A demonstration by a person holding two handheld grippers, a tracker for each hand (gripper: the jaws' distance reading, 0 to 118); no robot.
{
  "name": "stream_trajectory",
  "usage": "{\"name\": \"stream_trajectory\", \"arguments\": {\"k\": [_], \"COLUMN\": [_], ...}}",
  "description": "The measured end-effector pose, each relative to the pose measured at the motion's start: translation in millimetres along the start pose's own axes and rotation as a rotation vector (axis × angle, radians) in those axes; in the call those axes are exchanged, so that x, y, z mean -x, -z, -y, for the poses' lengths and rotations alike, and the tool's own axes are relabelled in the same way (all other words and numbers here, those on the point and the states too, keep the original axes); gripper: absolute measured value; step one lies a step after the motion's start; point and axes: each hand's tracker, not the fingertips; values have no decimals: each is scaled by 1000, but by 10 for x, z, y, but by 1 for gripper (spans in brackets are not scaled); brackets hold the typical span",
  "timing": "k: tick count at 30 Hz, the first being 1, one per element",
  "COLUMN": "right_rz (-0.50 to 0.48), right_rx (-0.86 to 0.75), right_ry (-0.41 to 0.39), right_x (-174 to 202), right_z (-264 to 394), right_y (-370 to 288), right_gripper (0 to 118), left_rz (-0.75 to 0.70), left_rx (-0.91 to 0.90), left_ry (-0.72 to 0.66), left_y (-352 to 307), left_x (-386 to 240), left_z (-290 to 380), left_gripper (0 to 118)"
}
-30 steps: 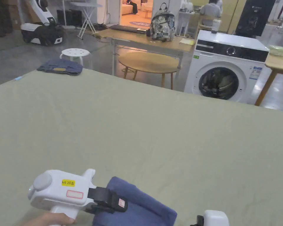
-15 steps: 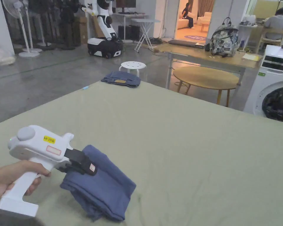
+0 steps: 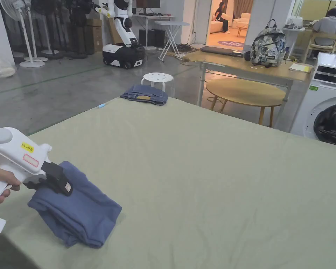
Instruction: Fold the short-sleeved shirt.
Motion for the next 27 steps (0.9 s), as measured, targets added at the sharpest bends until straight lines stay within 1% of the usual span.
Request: {"name": "stream_trajectory", "arguments": {"k": [1,2,4,7,9,10,11,13,14,17,18,21,23,25,27], "right_rz": [-1,-1,2,3,3,2,1,0,-3,-7,-9,-10,-12,-4,1], "right_rx": [2,2,2,3,5,6,4,2,-1,-6,-10,-26,-41,-59,-88], "right_ry": [0,0,-3,-3,-4,-4,-3,-2,2,9,13,21,30,36,51], "right_x": [1,-1,-7,-53,-53,-56,-60,-45,-45,-72,-82,-83,-102,-125,-177], "right_z": [-9,-9,-9,25,28,30,33,25,26,57,66,54,46,46,43], "right_y": [-18,-19,-17,23,19,18,19,-6,-12,-3,-4,-44,-77,-103,-146], "right_gripper": [0,0,0,0,0,0,0,0,0,0,0,0,0,0,0], "left_rz": [-30,-76,-128,-176,-213,-258,-291,-291,-286,-199,-181,-133,-104,-36,35], "left_rx": [4,0,-12,-37,-77,-97,-126,-167,-186,-191,-184,-166,-185,-223,-282], "left_ry": [3,24,58,50,46,56,68,66,59,48,50,98,123,139,160], "left_y": [39,51,69,-14,-102,-179,-215,-279,-335,-303,-234,-38,123,231,330], "left_x": [17,-98,-87,-98,-83,-206,-221,-245,-384,-478,-419,-615,-739,-937,-1167], "left_z": [-11,107,113,125,102,172,183,212,332,478,435,658,759,925,1109], "left_gripper": [32,36,39,53,54,55,56,56,56,56,56,55,45,35,30]}}
